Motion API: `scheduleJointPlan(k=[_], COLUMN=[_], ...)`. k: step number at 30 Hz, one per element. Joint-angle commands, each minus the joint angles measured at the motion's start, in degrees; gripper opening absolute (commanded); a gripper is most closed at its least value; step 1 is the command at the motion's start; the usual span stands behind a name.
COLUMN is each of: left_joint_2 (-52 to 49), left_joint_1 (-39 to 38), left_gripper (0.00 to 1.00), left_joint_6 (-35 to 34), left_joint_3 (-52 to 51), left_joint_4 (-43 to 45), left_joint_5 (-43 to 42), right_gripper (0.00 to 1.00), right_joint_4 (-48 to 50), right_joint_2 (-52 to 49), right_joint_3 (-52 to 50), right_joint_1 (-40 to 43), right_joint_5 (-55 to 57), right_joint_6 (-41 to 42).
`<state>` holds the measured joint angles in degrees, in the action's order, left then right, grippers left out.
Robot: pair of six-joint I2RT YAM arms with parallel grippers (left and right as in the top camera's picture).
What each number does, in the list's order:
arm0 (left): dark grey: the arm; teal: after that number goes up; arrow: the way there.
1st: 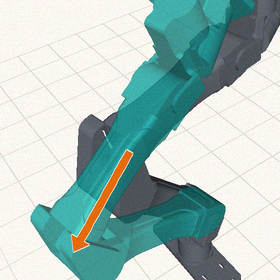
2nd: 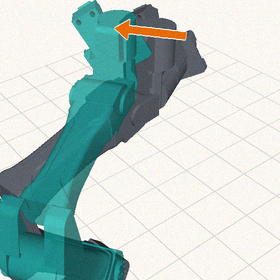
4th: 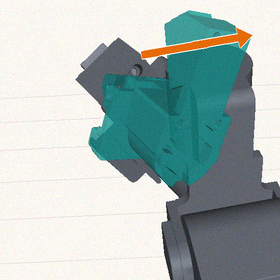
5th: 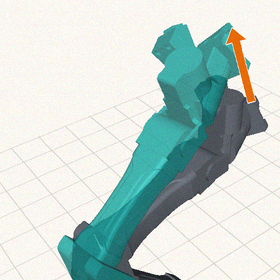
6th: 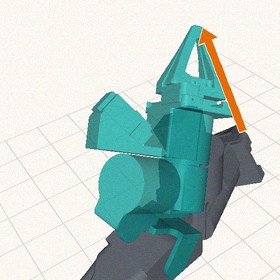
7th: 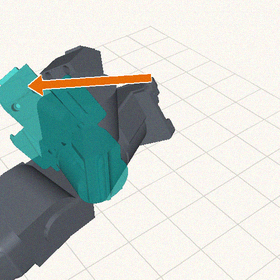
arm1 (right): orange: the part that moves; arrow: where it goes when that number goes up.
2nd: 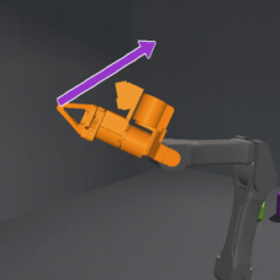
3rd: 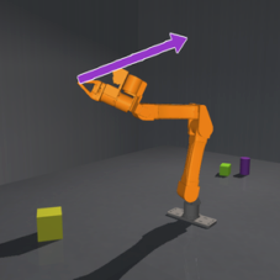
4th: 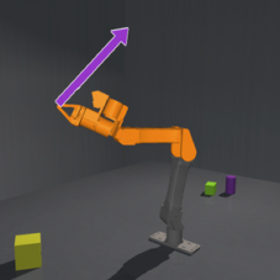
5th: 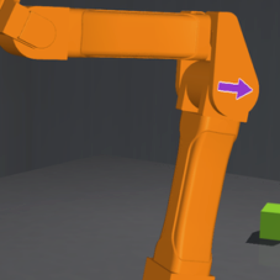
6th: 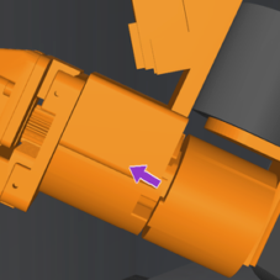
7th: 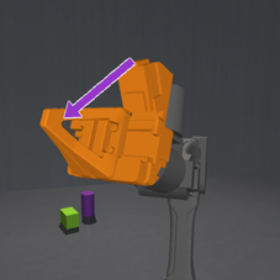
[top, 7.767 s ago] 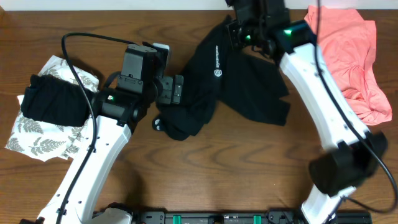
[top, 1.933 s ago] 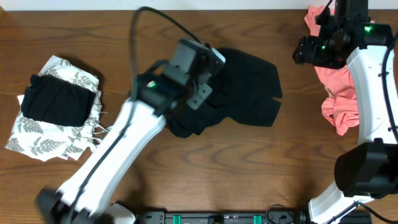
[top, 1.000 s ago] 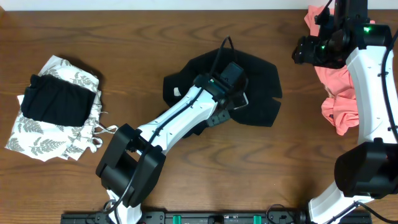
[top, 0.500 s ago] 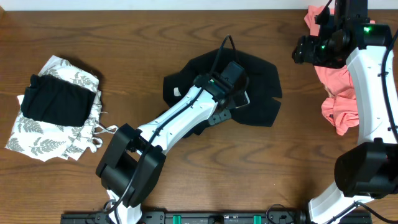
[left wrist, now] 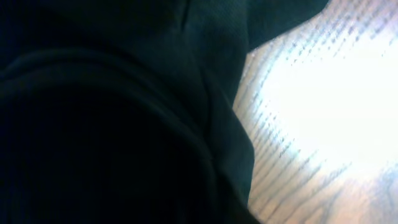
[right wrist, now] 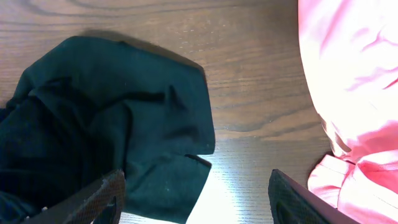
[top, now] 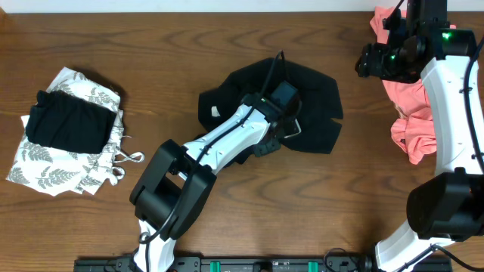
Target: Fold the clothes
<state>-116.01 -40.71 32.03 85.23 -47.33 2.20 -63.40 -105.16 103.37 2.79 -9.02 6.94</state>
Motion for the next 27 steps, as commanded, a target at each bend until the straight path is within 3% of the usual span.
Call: scheduleJointPlan(k=[1, 18, 27], left_joint_2=[3.67, 26.27, 31.63], left_joint_1=[0.13, 3.56, 8.55], left_gripper=[0.09, 0.06, 0.06], left_joint_6=[-2.12, -9.51, -9.9], left_joint_3=[2.97, 4.22, 4.22], left_joint_4=[-1.68, -1.11, -0.2], left_joint_5=[2.05, 3.89, 4.98], right_gripper=[0.72, 0.75, 0.75], right_joint_4=[-0.07, -0.39, 8.63], right_joint_2=[-0.22, -0.31, -0.61], right_joint_3=[-0.15, -1.7, -17.22], right_joint_1=[-0.35, -0.61, -0.72], right_joint_5=[-0.26, -0.46, -5.25], right_joint_6=[-0.79, -0.61, -2.95])
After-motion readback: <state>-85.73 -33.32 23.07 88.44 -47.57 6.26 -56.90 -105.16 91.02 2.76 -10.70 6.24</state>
